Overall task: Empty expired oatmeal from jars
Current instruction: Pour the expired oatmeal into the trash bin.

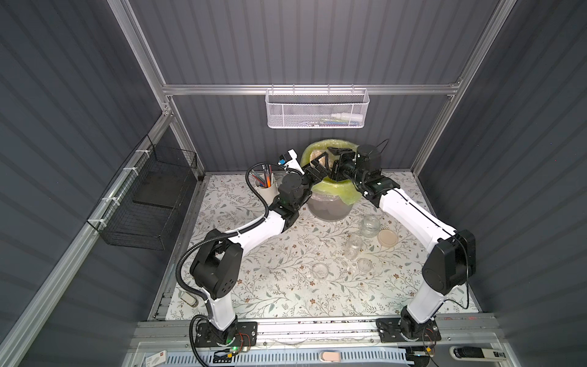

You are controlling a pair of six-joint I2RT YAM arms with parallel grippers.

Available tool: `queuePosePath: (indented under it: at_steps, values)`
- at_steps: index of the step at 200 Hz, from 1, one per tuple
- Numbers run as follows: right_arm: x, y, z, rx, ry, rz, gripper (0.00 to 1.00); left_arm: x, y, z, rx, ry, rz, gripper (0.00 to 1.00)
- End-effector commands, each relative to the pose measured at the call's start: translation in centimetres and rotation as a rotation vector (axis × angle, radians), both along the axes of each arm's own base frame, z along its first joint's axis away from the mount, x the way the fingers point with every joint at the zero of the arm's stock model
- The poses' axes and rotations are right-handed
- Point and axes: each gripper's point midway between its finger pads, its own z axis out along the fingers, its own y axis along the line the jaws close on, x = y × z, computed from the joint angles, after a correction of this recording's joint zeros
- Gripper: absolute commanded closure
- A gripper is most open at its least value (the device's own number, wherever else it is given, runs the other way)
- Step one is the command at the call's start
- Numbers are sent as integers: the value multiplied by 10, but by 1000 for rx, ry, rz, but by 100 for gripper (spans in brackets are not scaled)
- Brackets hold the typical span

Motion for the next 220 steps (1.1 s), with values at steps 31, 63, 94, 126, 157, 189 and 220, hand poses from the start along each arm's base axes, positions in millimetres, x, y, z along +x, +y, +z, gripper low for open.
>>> queuePosePath:
  at_steps: [31,63,94,126,157,189,220]
  values:
    - [0,3,23,58,-62,7,50,2,-10,9,-11,-20,2,3]
    - [-4,3,23,69,-49,7,50,3,-8,23,-25,-44,25,3]
    - [-3,7,16,107,-24,16,50,9,-10,26,-25,-54,41,6]
    - [-6,2,14,116,-23,-1,50,14,-13,26,-27,-54,47,11]
    - [-6,0,15,120,-29,-2,50,18,-11,17,-40,-26,69,21]
    - [-4,2,16,131,-33,-2,50,23,-14,13,-64,14,65,32]
    - [-3,3,22,135,-45,3,50,22,-15,15,-56,30,64,39]
